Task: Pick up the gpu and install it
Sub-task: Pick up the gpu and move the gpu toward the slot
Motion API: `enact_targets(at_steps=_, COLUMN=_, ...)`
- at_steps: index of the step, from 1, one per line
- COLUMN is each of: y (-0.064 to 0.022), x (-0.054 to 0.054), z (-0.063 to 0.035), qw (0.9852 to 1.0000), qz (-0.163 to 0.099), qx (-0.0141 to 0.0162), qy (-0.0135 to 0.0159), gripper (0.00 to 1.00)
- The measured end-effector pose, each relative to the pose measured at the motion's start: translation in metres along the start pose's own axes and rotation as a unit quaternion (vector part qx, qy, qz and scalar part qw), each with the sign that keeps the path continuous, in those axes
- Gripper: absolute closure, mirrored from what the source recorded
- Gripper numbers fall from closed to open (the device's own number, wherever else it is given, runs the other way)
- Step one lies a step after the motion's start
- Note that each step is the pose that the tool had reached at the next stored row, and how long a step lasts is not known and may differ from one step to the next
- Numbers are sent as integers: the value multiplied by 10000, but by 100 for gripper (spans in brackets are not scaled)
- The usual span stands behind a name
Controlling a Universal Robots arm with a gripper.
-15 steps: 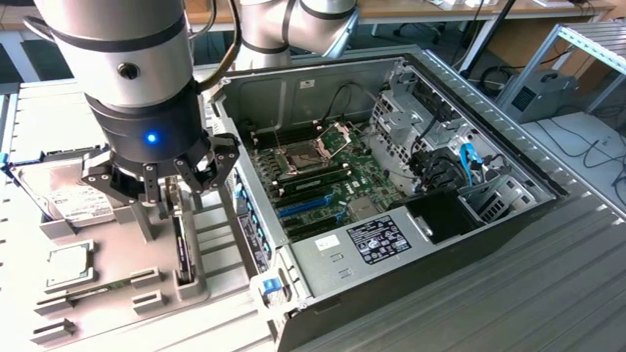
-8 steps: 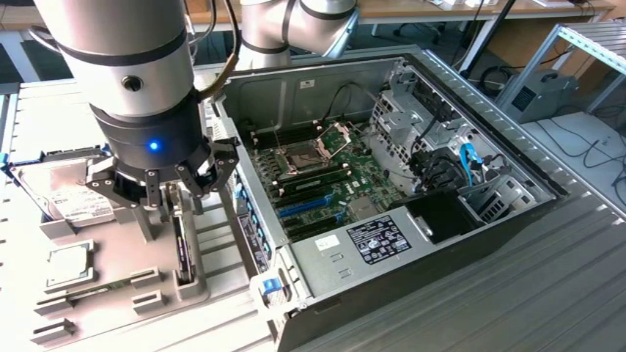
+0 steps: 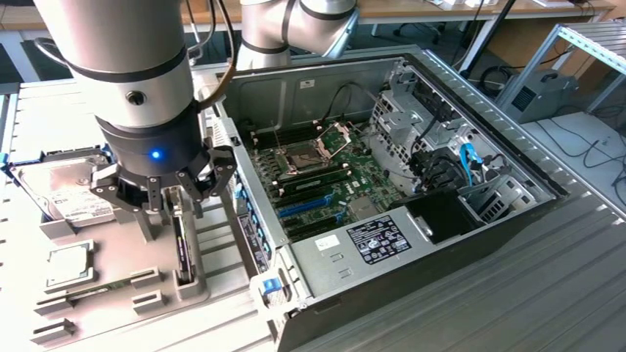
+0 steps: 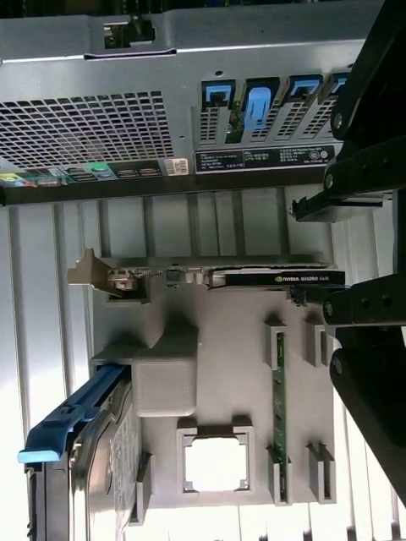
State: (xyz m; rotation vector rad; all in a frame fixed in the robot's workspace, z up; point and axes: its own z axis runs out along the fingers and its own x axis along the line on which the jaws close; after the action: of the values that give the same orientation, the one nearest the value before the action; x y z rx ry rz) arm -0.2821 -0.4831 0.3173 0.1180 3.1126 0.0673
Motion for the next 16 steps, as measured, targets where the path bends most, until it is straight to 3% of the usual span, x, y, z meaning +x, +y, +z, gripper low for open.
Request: enact_targets(at_steps=16, y=66, x=30, z=225, qw=10000, qz=1, qx=-49, qy=3, gripper=56)
